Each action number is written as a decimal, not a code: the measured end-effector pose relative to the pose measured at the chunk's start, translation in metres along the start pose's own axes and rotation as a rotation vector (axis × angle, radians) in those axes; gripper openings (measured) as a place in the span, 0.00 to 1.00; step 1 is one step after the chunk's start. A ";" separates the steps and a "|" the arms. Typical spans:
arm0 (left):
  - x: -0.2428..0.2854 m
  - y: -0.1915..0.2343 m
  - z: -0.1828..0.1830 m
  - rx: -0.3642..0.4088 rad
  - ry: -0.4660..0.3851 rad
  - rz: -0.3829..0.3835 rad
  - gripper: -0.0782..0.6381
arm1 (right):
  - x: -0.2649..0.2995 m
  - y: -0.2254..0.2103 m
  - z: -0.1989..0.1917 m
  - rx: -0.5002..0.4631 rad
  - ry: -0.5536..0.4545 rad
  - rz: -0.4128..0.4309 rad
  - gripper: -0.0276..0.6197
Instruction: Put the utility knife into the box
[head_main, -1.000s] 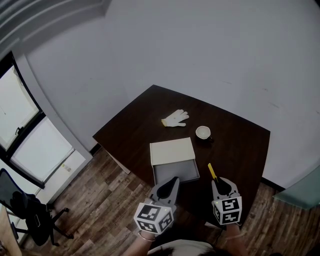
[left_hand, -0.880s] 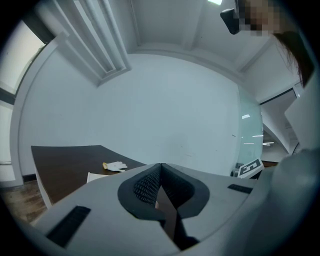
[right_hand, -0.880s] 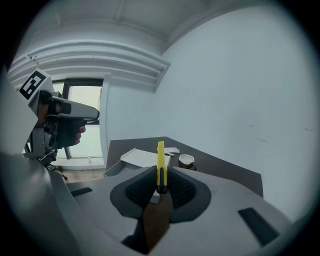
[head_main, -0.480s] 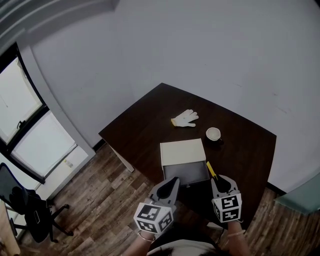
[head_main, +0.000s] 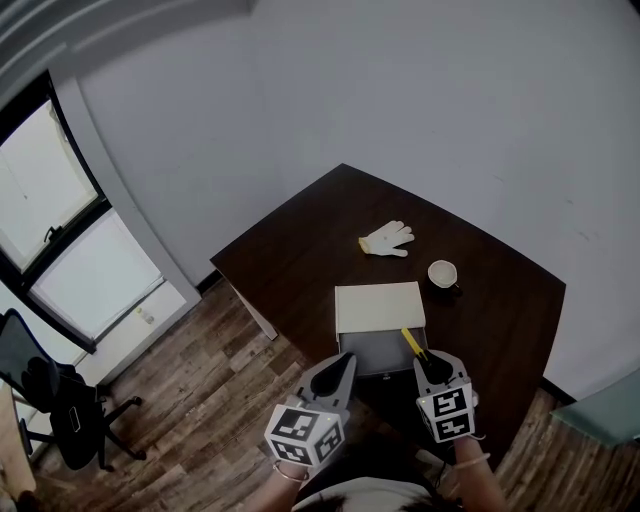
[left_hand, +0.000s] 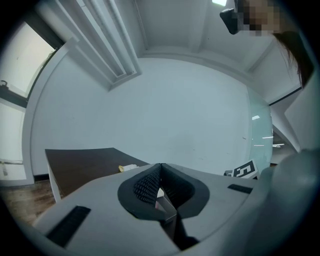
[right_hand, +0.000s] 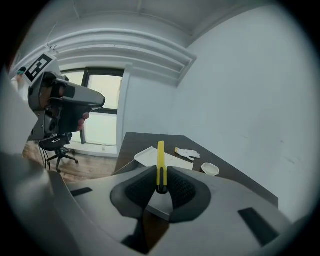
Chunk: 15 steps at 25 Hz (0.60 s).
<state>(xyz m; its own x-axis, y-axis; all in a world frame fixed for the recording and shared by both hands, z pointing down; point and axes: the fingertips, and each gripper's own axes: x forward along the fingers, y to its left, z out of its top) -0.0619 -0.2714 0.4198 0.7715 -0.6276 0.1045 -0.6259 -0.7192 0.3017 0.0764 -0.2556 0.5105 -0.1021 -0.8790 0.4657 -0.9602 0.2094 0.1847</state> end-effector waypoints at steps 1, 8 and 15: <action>0.000 0.003 0.001 -0.003 -0.003 0.010 0.13 | 0.003 0.002 0.001 -0.009 0.004 0.012 0.15; 0.006 0.017 0.006 -0.019 -0.016 0.069 0.13 | 0.027 0.007 0.001 -0.063 0.029 0.092 0.15; 0.012 0.024 0.005 -0.023 -0.018 0.115 0.13 | 0.050 0.014 -0.009 -0.119 0.067 0.168 0.15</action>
<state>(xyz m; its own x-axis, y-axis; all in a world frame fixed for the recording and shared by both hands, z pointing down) -0.0684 -0.2977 0.4235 0.6925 -0.7109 0.1230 -0.7072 -0.6351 0.3107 0.0606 -0.2932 0.5440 -0.2362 -0.7979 0.5546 -0.8932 0.4030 0.1993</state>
